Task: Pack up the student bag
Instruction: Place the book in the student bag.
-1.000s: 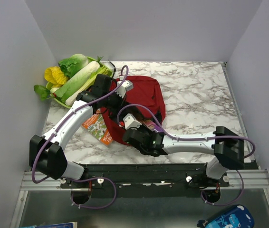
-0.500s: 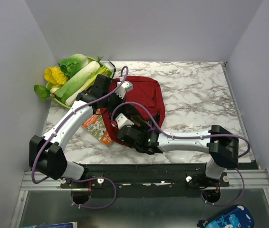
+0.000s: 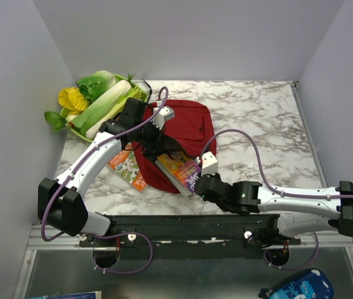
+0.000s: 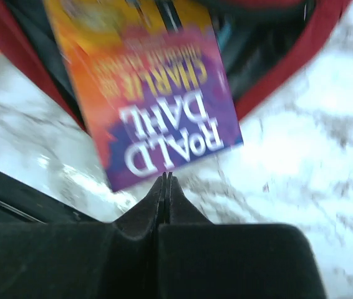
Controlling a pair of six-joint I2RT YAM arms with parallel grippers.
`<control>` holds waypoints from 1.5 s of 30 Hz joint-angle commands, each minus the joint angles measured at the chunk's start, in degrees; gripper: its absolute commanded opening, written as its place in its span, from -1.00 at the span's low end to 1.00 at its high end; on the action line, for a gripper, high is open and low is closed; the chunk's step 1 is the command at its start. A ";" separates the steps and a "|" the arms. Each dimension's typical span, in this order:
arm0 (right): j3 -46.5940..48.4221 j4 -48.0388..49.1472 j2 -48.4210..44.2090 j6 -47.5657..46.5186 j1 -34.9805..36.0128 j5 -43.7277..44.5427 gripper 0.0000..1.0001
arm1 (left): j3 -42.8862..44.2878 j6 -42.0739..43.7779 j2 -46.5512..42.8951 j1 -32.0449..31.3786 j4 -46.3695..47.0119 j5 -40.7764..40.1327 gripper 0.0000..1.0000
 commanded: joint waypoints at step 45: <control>6.06 27.55 20.39 3.03 -1.63 12.64 0.00 | 0.75 3.37 -0.42 -0.05 -2.44 3.03 -1.00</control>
